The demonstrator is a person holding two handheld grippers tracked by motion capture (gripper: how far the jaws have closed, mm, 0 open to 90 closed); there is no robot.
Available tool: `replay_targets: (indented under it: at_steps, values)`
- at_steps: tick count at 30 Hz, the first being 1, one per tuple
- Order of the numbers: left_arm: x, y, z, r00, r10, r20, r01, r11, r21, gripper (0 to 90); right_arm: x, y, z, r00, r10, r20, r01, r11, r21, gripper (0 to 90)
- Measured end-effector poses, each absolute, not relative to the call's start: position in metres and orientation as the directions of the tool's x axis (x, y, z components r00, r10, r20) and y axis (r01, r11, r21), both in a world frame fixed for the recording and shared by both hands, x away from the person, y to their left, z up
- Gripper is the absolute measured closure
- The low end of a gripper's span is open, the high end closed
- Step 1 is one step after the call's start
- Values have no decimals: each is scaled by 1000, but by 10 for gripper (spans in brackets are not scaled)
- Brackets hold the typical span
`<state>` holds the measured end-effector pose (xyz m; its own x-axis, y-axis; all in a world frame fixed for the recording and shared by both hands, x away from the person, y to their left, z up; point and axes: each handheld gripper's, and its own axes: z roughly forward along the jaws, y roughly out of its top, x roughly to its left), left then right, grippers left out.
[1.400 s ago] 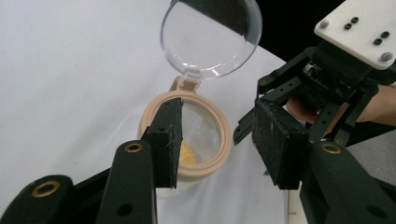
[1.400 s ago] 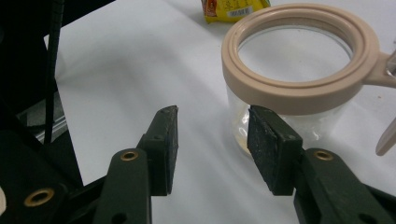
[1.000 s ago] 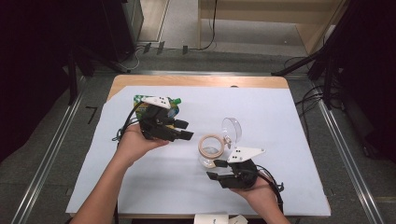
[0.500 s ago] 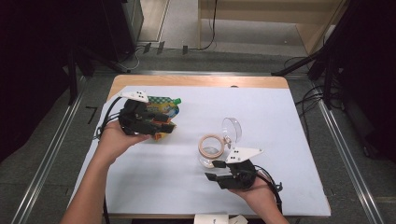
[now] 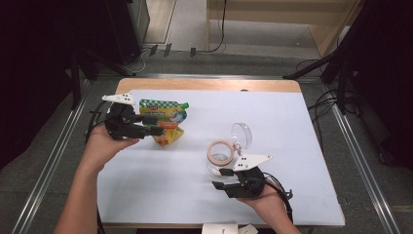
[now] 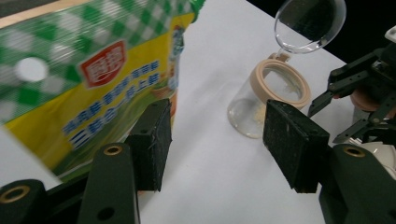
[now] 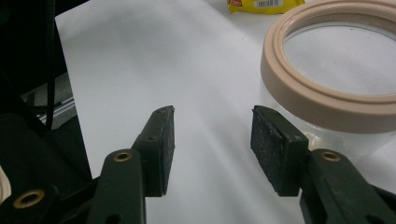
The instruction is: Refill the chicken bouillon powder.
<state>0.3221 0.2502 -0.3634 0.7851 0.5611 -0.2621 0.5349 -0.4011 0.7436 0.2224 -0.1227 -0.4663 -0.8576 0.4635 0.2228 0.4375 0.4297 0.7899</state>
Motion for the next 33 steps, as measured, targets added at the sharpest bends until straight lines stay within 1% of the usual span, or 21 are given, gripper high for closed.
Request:
replay_targets:
  at_steps: [8, 18, 28, 33]
  values:
    - [322, 275, -367, 742, 625, -243, 565, -388, 728, 422, 223, -120, -467, -862, 456, 221, 432, 435, 790, 507]
    - [328, 296, -377, 701, 667, -252, 600, -360, 715, 418, 222, -117, -468, -869, 449, 208, 422, 453, 786, 503]
    - [350, 287, -395, 698, 663, -270, 607, -350, 713, 432, 221, -110, -471, -880, 429, 204, 412, 474, 778, 502]
    - [356, 273, -402, 719, 648, -249, 591, -383, 710, 481, 221, -103, -472, -885, 416, 210, 408, 474, 780, 495]
